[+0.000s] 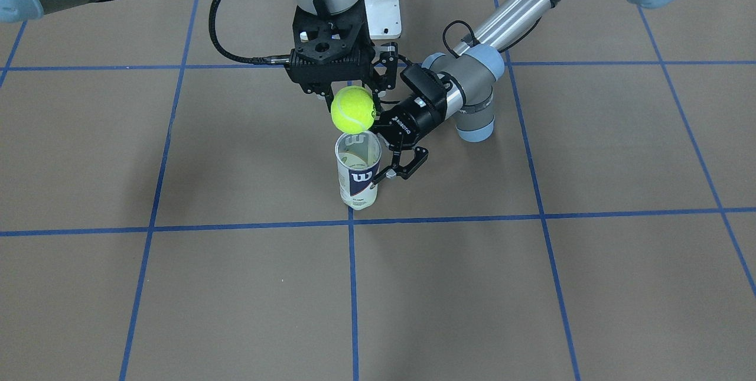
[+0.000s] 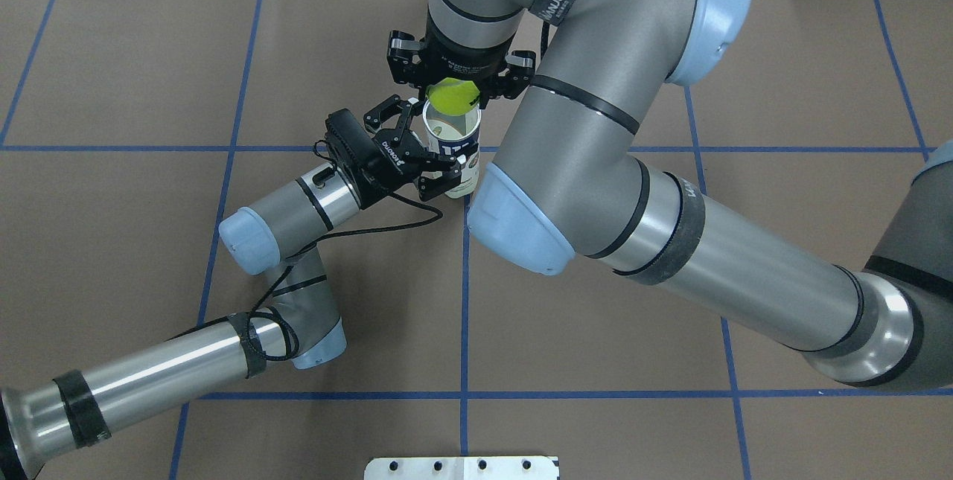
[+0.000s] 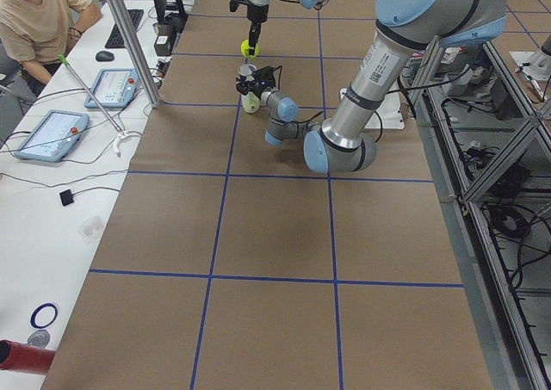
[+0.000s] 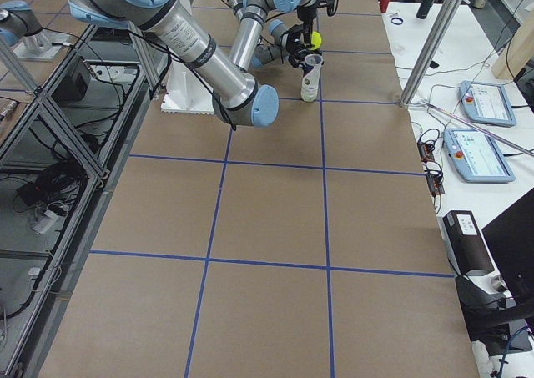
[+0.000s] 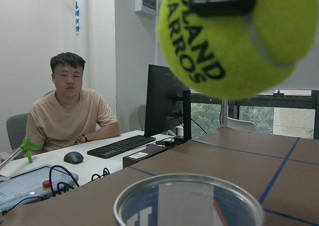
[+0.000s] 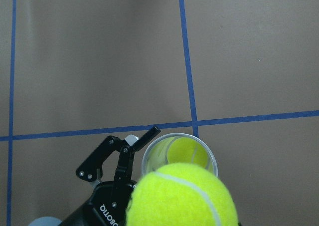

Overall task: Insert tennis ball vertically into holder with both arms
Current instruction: 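Carry the second ball with the right gripper above the can's opening, then open the right gripper to drop the ball into the can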

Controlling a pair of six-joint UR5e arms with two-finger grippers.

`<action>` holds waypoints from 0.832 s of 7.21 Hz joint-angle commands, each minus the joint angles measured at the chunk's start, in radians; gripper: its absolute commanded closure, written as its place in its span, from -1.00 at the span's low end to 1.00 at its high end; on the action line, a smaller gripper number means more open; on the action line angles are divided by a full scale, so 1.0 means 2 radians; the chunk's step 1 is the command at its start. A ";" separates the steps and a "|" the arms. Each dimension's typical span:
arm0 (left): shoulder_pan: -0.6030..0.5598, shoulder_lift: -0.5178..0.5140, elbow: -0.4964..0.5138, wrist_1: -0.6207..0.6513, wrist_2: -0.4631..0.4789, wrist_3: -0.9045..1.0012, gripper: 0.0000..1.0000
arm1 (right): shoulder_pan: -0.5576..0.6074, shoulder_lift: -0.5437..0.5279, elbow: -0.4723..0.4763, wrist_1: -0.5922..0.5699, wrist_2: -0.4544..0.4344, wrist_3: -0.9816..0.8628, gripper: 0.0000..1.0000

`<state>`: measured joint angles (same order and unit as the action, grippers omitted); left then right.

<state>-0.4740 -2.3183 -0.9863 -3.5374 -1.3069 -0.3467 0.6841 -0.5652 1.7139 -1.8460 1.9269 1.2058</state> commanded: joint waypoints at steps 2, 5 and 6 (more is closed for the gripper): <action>0.000 0.000 0.001 0.000 0.000 0.000 -0.99 | 0.000 0.002 -0.001 0.000 -0.001 -0.009 -0.96; 0.001 -0.001 0.001 0.000 0.000 0.000 -0.98 | 0.002 0.000 -0.003 0.000 -0.001 -0.023 -0.96; 0.001 -0.001 0.000 0.001 0.000 0.000 -0.99 | 0.017 -0.003 -0.003 0.000 0.001 -0.041 -0.96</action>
<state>-0.4730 -2.3192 -0.9853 -3.5370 -1.3069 -0.3467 0.6937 -0.5651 1.7087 -1.8457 1.9262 1.1599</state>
